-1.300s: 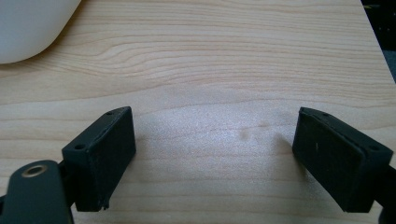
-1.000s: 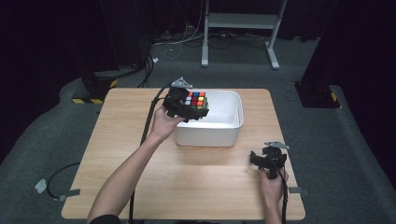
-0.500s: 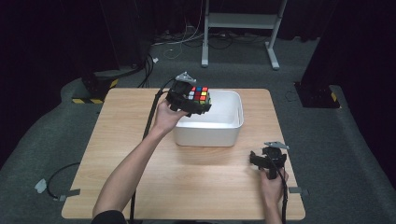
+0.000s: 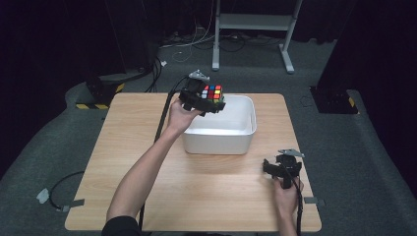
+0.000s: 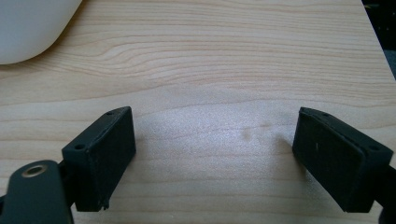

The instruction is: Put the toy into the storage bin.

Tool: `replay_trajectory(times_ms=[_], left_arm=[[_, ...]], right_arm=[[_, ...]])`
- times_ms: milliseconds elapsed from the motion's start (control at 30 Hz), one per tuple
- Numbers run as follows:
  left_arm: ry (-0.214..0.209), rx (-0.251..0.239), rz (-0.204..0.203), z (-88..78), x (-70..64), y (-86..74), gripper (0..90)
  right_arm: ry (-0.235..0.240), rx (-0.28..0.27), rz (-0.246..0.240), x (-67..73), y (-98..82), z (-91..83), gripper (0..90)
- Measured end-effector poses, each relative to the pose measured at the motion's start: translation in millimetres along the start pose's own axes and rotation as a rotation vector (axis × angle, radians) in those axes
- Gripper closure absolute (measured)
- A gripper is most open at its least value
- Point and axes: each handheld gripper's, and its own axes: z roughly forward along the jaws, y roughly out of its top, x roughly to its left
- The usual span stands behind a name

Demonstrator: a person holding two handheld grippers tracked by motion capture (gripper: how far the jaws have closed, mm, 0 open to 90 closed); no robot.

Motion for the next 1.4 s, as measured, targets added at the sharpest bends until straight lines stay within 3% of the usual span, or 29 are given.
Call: replay_trajectory(times_ms=[200,633,900,1133,1200,1400], left_arm=[[0.010,0.019,-0.004,9.4,4.4,1.8,15.2],[0.030,0.028,-0.065,35.1,14.3,1.4,15.2],[0.069,0.065,-0.054,53.9,16.1,-2.9,15.1],[0.086,0.091,-0.052,59.8,20.9,-9.2,15.2],[0.114,0.109,-0.047,64.8,22.9,-11.2,15.1],[0.130,0.116,-0.065,66.8,27.3,-13.0,15.1]], right_arm=[[0.001,0.000,0.000,0.0,0.0,0.0,12.9],[0.000,0.000,0.002,0.0,0.0,0.1,12.9],[0.000,0.000,0.001,0.0,0.0,0.1,12.9],[-0.001,0.000,0.000,0.0,0.0,0.1,12.9],[0.001,0.000,0.001,0.0,0.0,0.0,12.9],[0.001,-0.001,0.000,0.0,0.0,0.1,12.9]])
